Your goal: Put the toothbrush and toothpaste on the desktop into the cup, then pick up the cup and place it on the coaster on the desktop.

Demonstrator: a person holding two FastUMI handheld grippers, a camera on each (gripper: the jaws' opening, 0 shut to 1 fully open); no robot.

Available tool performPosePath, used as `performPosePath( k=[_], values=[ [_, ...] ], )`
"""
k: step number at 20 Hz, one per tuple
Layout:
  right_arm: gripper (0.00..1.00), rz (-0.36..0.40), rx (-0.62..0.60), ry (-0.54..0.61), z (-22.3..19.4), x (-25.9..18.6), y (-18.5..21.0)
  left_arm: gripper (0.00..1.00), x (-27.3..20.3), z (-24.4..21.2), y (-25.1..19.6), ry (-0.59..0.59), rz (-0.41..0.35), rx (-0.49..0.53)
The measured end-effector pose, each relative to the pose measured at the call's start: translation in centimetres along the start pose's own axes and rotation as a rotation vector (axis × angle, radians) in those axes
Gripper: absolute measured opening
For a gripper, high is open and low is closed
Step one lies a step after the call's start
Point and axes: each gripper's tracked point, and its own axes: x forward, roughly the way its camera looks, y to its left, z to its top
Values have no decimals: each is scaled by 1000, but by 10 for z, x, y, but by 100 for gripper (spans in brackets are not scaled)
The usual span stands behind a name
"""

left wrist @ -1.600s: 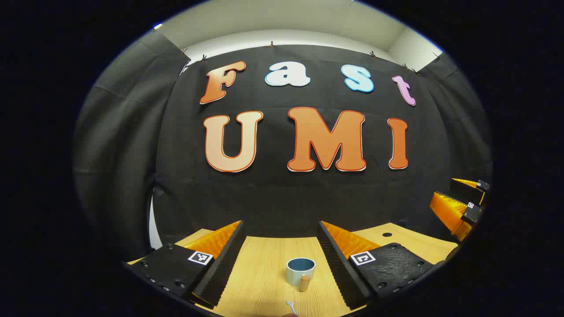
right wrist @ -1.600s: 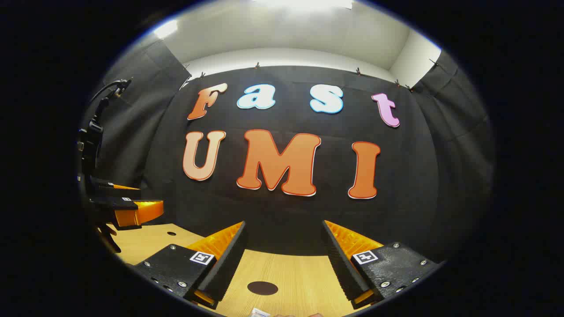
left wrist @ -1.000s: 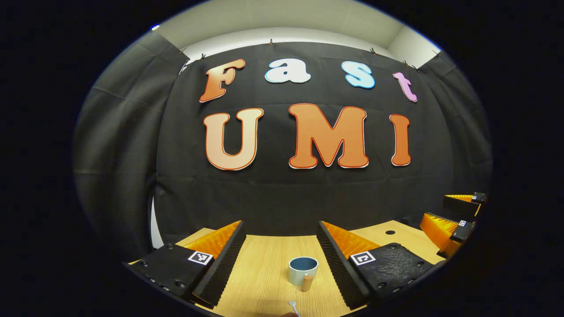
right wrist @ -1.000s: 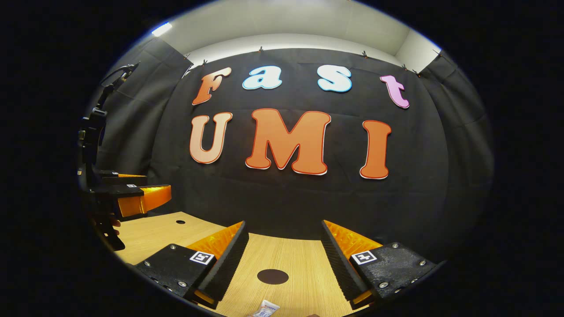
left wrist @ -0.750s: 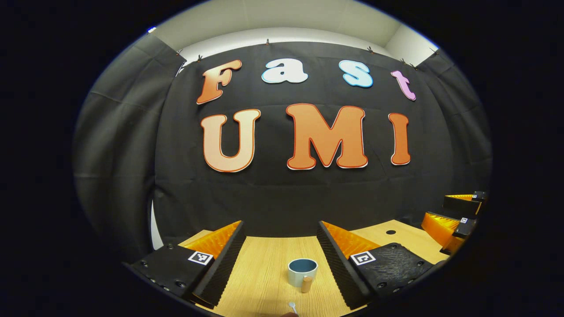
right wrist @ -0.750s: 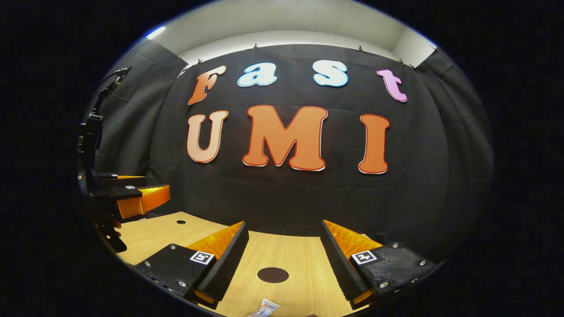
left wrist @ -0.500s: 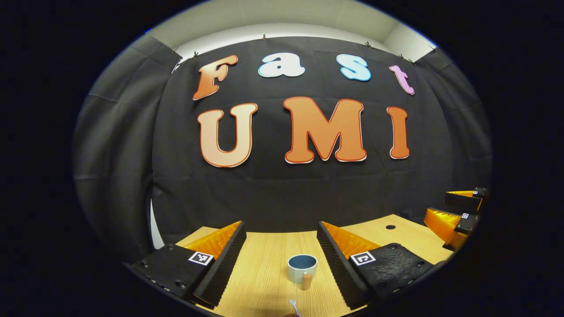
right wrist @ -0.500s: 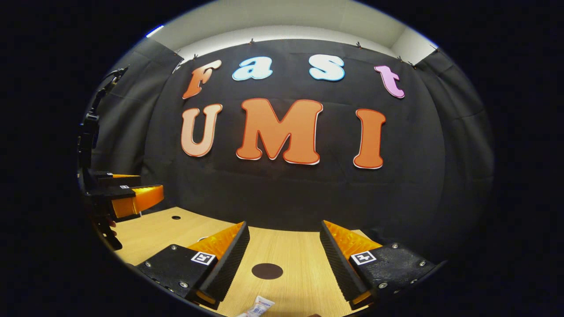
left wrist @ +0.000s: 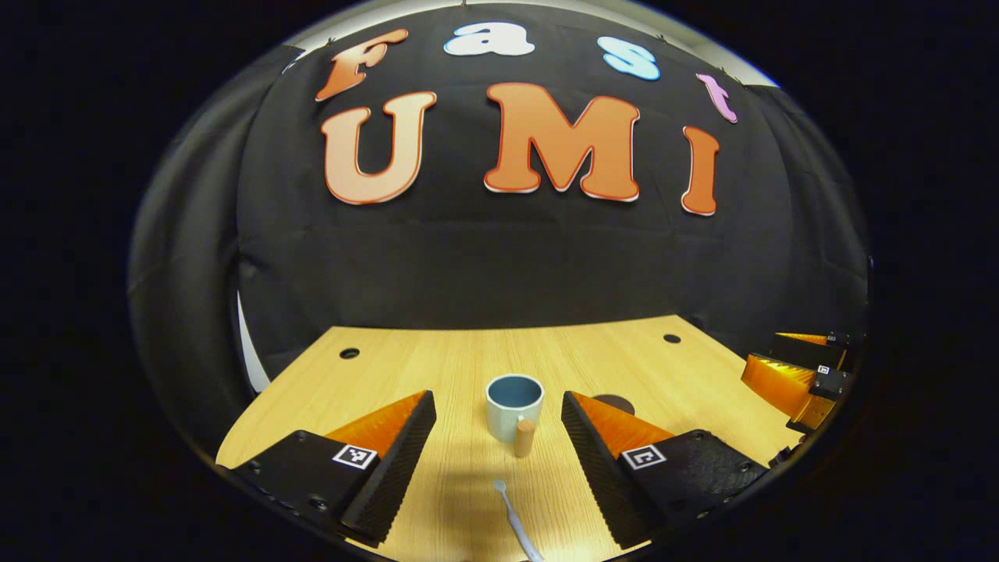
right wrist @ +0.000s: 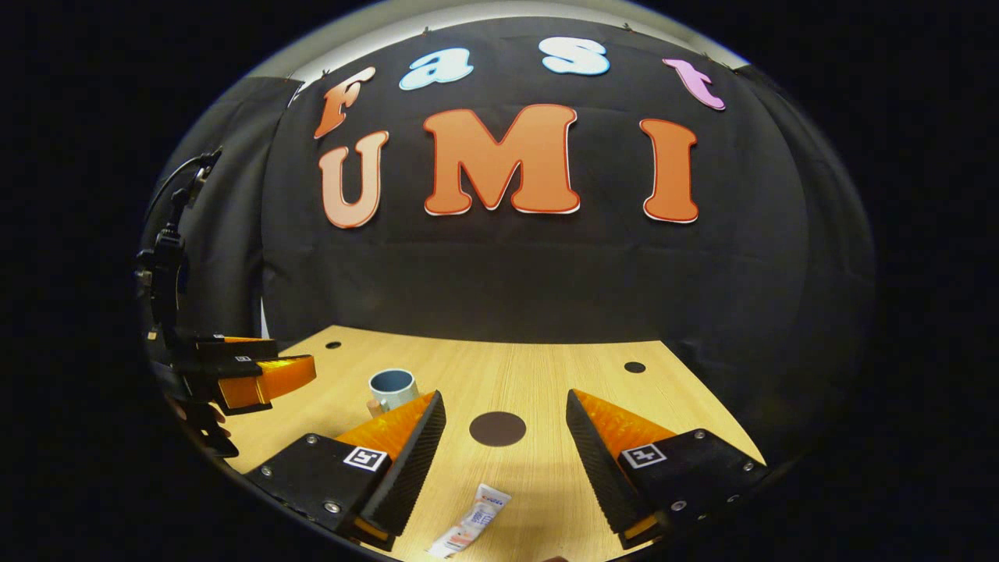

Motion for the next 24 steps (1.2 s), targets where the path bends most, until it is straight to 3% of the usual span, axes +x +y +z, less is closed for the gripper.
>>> performPosePath(
  k=[4,11,20,22,24],
  values=[
    [92,58,43,184,-44,7,18,98,6,-45,-9,171,-62,-20],
    [84,54,8,373,-96,12,29,96,15,-103,-12,440,-89,-81],
    [78,72,80,626,-164,21,33,94,9,-107,-6,706,-70,-82],
    [75,77,97,680,-176,20,33,82,9,-108,-7,749,-66,-80],
    [75,76,112,728,-188,21,34,85,11,-114,-8,788,-53,-70]
  ],
)
